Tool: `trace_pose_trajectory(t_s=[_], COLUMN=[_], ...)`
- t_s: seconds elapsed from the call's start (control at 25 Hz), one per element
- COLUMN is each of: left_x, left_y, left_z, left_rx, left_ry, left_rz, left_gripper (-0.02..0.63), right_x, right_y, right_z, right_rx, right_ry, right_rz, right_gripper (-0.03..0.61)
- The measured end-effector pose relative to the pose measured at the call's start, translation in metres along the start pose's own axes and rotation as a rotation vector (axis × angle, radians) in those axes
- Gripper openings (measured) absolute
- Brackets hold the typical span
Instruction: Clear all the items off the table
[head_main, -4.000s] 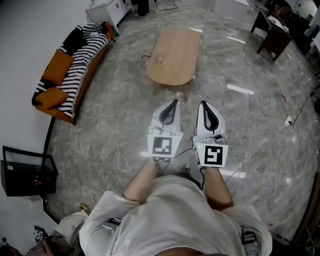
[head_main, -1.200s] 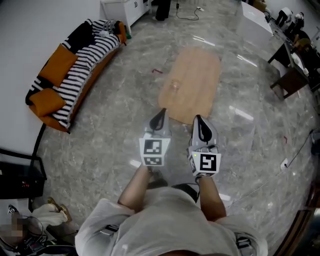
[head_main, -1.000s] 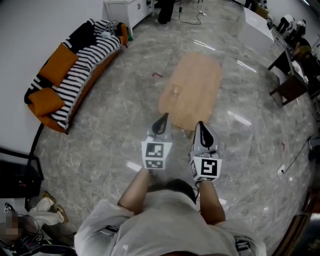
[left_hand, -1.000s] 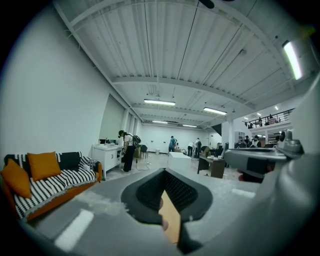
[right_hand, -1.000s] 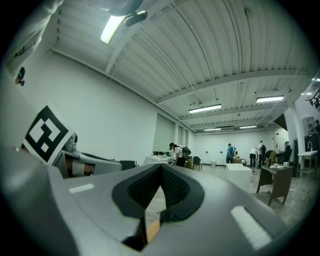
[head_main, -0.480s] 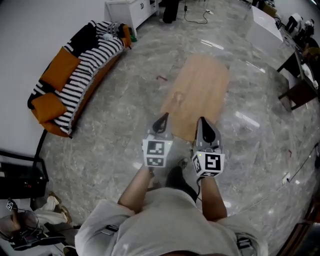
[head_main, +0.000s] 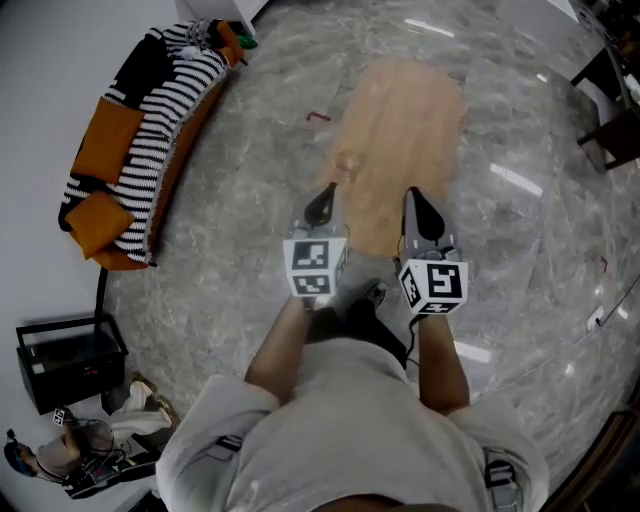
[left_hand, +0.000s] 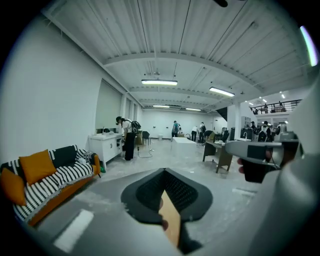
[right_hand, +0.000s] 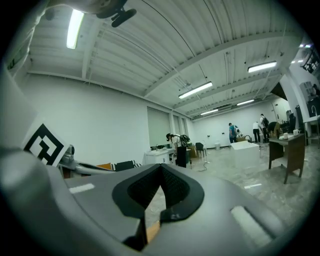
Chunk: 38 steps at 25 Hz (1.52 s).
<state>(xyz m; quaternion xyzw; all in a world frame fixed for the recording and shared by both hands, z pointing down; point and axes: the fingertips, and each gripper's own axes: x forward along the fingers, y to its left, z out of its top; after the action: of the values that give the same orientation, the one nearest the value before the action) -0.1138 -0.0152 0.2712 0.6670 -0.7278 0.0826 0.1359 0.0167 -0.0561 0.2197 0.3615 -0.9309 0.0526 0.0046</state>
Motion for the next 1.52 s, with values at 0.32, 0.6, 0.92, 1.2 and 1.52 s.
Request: trace_pose_trajectory(t_s=[0.32,0.6,0.92,1.2,1.52], left_x=[0.057,0.104,0.158,0.201,0.251], left_y=[-0.014,-0.014,0.009,0.022,0.029], left_z=[-0.027,-0.063,-0.131,-0.182,-0.244], left_rx=[-0.003,-0.047,-0.105,-0.132,-0.021], left_ry=[0.091,0.167,0.292,0.367,0.442], left_rz=[-0.032,-0.035,-0.022,-0.076,-0.206], left_gripper=[0.020,0.021,0.020,0.020,0.021], right_x=[0.032,0.060,0.119,0.156,0.174], right_y=[-0.037,-0.062,-0.079,-0.081,-0.106], right_z=[-0.046,-0.091,-0.175,-0.236,-0.317], right_rx=[0.067,0.115,0.195,0.211,0.258], right_ry=[0.113,0.195,0.292,0.360,0.430], right_rz=[0.017,-0.001,-0.006,-0.018,-0.054], right_gripper=[0.006,0.006,0.006,0.006,0.006])
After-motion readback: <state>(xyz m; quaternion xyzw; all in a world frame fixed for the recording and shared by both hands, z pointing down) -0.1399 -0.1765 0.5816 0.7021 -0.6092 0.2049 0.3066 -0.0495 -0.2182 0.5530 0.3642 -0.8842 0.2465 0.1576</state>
